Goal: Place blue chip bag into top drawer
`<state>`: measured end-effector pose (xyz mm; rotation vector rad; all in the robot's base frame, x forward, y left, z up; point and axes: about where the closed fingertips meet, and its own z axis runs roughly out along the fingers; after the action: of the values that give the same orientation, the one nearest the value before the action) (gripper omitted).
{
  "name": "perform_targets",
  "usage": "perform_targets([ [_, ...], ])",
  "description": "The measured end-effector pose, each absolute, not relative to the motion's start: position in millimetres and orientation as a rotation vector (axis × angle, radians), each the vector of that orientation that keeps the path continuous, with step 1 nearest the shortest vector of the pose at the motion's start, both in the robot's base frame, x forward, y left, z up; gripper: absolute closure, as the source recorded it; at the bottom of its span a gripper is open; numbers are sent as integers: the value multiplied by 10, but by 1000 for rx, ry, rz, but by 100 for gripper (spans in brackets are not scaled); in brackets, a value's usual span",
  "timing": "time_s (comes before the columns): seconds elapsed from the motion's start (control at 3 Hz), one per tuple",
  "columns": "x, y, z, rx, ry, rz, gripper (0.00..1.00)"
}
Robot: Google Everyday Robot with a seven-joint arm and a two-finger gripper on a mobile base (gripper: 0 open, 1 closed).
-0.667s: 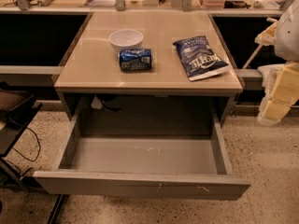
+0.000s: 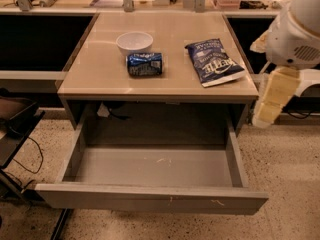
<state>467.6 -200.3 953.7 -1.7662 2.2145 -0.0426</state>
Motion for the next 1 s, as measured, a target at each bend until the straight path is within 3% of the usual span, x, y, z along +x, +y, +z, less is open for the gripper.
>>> perform_targets([
  [1.0,6466,-1845,9185,-1457,2170,-28,0],
])
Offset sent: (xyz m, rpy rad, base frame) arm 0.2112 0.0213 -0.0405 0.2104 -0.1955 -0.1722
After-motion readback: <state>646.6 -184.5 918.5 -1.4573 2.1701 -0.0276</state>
